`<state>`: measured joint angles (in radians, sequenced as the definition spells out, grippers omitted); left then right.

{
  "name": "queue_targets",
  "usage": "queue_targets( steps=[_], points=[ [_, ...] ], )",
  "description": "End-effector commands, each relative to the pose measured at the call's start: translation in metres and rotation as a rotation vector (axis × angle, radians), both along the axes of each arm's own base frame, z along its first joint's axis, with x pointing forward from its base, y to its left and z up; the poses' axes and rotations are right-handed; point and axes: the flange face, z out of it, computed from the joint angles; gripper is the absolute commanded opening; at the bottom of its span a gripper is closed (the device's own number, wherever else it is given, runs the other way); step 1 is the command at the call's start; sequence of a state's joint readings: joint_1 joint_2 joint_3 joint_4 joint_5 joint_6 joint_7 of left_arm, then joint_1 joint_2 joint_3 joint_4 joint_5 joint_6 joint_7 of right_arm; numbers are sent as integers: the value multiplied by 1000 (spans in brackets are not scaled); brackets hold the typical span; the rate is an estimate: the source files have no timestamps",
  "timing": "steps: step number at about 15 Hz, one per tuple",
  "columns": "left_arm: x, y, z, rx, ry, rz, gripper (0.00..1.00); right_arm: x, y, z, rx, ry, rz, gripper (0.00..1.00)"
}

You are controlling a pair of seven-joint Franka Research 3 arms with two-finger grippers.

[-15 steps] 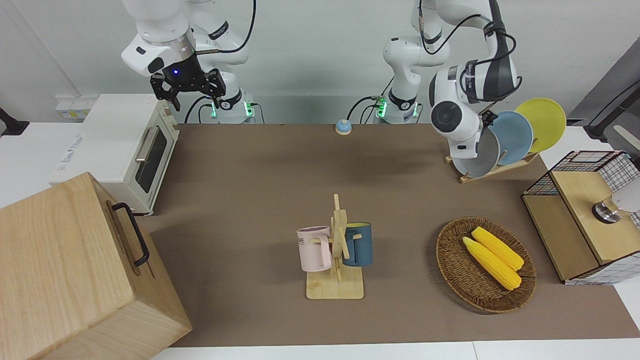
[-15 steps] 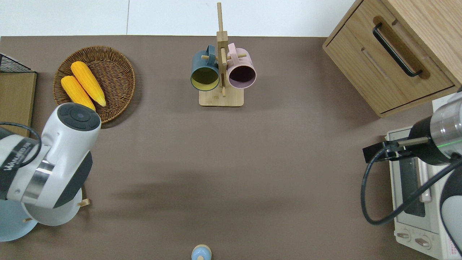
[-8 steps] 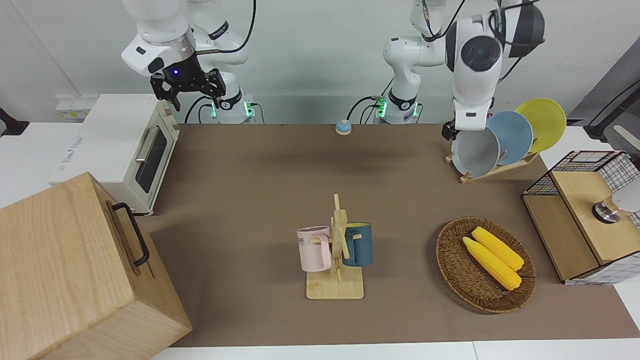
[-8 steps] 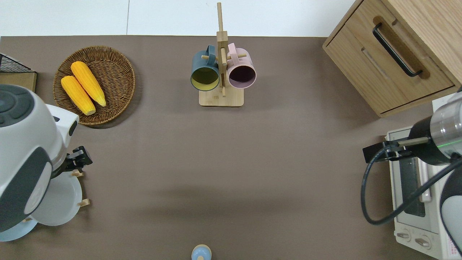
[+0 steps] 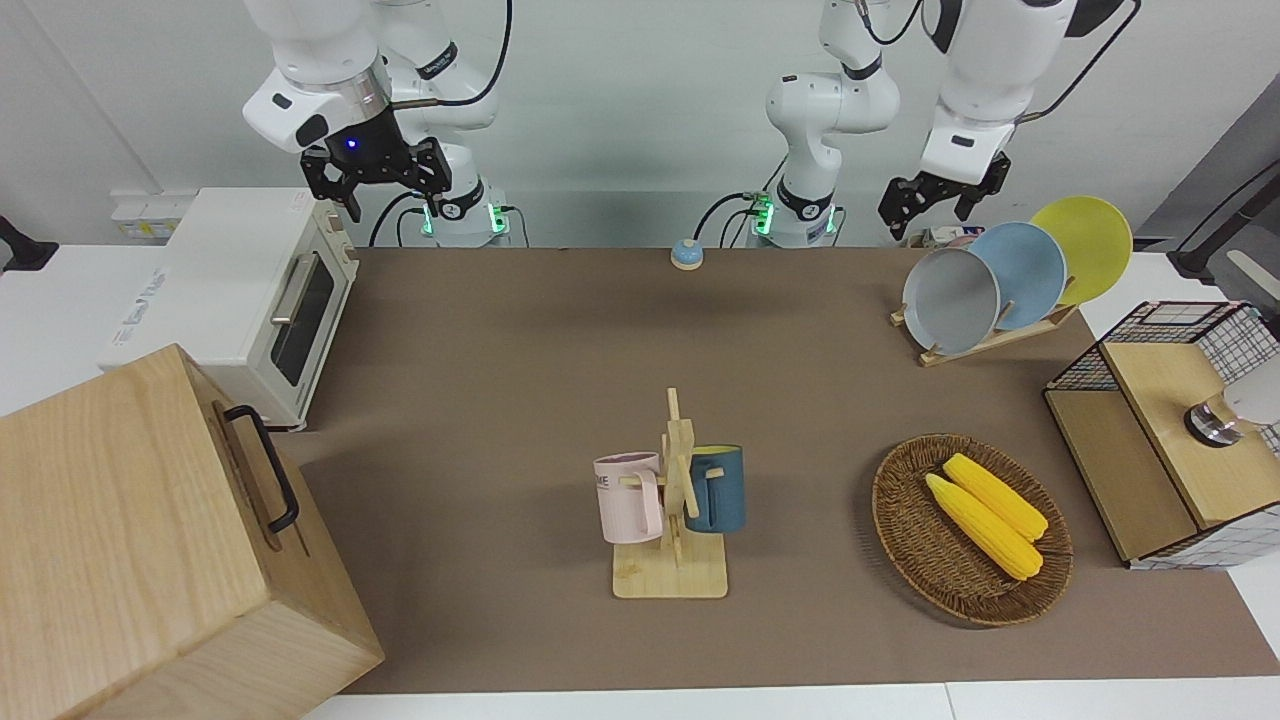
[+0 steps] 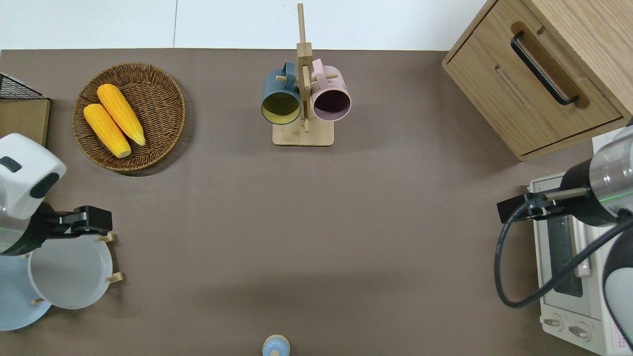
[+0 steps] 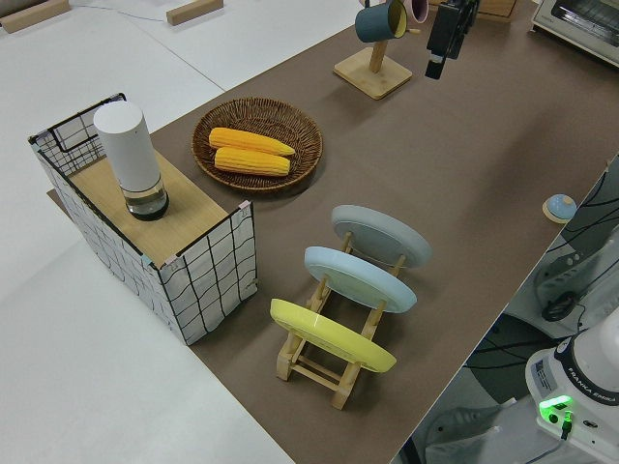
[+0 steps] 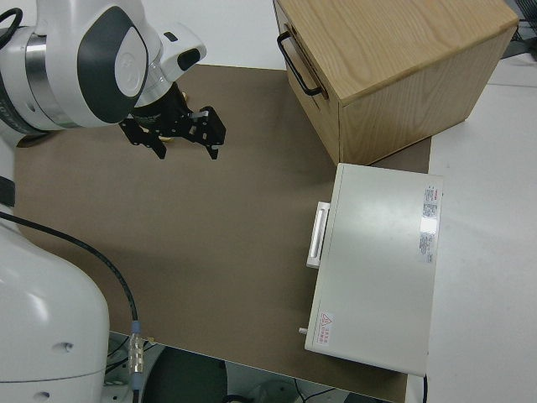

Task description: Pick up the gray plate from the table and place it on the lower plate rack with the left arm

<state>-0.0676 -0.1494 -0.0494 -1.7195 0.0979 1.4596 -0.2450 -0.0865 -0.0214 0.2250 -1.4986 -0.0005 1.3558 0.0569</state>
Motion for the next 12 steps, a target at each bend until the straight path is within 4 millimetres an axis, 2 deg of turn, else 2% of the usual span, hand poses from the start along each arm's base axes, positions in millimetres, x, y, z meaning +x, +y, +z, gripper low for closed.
queue_targets(
  steps=[1, 4, 10, 12],
  points=[
    [0, 23, 17, -101, -25, -116, 989, -3, -4, 4, 2, 5, -5, 990],
    [0, 24, 23, -105, -36, -152, 991, -3, -4, 4, 2, 5, -5, 990],
    [2, 14, 18, -121, -31, -138, 995, -3, -4, 4, 2, 5, -5, 990],
    [2, 12, 17, -125, -31, -84, 995, -3, -3, 4, 2, 5, -3, 990]
  ],
)
